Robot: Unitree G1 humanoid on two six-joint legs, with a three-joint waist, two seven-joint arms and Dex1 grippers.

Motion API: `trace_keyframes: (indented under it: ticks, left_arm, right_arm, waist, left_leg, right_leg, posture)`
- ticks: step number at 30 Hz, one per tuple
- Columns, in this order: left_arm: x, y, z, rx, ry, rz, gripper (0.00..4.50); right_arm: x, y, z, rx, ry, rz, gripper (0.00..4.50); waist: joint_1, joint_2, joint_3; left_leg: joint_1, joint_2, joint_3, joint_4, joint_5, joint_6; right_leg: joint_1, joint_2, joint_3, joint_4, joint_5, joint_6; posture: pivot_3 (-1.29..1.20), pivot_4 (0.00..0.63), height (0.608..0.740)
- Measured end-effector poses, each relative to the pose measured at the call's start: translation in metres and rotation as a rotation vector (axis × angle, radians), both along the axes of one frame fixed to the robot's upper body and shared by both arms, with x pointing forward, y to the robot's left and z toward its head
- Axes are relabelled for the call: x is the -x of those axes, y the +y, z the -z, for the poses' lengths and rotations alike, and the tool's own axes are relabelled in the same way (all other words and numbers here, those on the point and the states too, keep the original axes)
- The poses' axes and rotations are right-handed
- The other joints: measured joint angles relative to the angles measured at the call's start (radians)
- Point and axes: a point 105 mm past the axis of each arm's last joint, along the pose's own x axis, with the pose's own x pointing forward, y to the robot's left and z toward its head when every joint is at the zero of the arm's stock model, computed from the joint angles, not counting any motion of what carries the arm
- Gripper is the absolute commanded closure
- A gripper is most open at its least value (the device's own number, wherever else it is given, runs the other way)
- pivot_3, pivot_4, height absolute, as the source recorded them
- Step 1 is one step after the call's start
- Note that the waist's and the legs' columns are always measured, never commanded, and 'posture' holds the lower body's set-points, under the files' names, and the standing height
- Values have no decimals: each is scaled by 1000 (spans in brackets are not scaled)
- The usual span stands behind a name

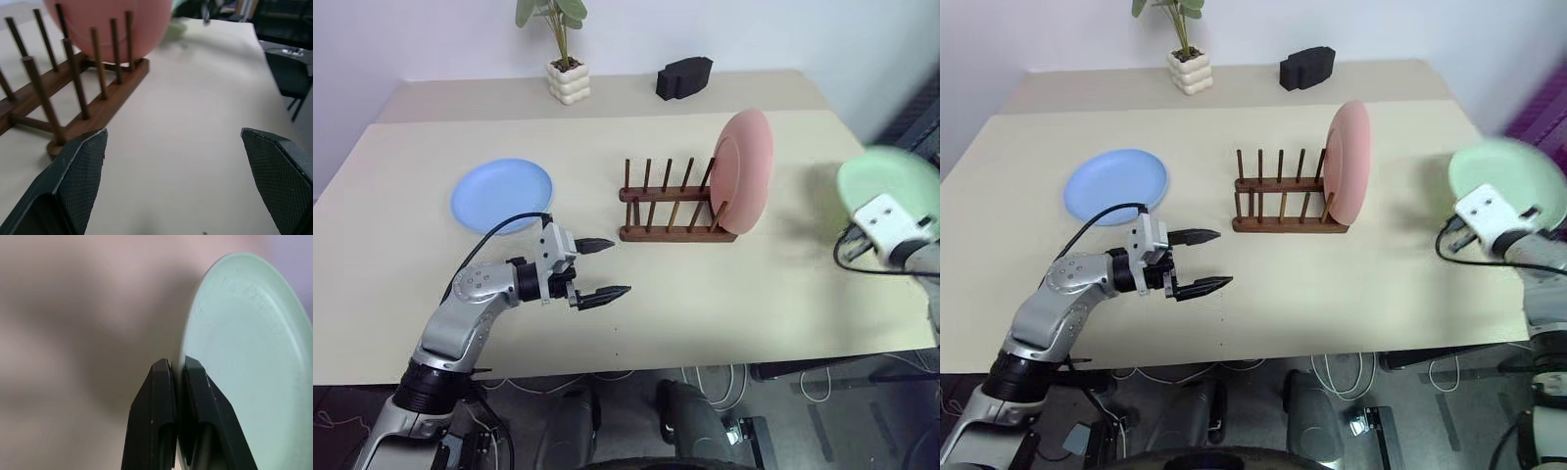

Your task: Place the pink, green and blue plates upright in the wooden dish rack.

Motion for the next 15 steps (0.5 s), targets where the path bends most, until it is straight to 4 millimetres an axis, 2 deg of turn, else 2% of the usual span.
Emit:
trace_keyframes:
  ticks: [1, 2, 4, 6, 7, 9, 12, 15]
  left_arm:
    - [-2, 1, -2, 3, -7, -7, 0]
    - [-5, 2, -3, 7, -13, -18, 0]
    - [-13, 2, -6, 16, -32, -41, 0]
    - [-19, 5, -8, 21, -49, -67, 0]
    - [-23, 8, -8, 19, -54, -84, 0]
    - [-31, 21, -8, 9, -69, -139, 0]
    - [-35, 34, -13, -5, -99, -182, 0]
    - [-36, 43, -12, -23, -101, -209, 0]
  right_arm:
    - [-1, 5, -18, 19, -57, -15, 4478]
    - [-1, 17, -45, 37, -145, -47, 4478]
    - [1, 49, -94, 63, -307, -152, 4478]
    - [9, 81, -130, 51, -414, -270, 4478]
    - [12, 95, -140, 21, -444, -330, 4478]
    - [23, 136, -160, -135, -502, -529, 4478]
    - [49, 188, -179, -309, -508, -815, 4478]
    - [68, 219, -179, -486, -428, -1020, 4478]
  waist:
    - [-1, 0, 0]
    - [-3, 0, 0]
    - [-2, 1, 0]
    - [4, 0, 0]
    - [4, 0, 0]
    - [3, -1, 0]
    - [7, -1, 0]
    - [11, -3, 0]
  left_leg:
    - [0, 0, 0, 0, 0, 0]
    - [0, 0, 0, 0, 0, 0]
    - [1, 1, -1, 0, 0, 0]
    - [0, 1, -2, 0, 0, 0]
    - [0, 1, -2, 0, 0, 0]
    - [-1, 1, -2, 0, 0, 0]
    - [-1, 2, -4, 0, 0, 0]
    - [-2, 2, -4, 0, 0, 0]
  right_leg:
    - [0, 1, 0, 0, 0, 0]
    - [0, 1, 0, 0, 0, 0]
    - [0, 2, 0, 1, 0, 0]
    - [0, 2, -1, 0, 0, 0]
    - [0, 2, -1, 0, 0, 0]
    - [0, 2, -1, 0, 1, 0]
    - [0, 1, -2, 0, 2, 3]
    - [1, -1, -3, -1, 0, 0]
  posture:
    - [0, 150, 740]
    - [0, 150, 740]
    - [0, 150, 740]
    - [0, 150, 740]
    - [0, 150, 740]
    - [0, 150, 740]
    - [0, 150, 740]
    - [0, 150, 740]
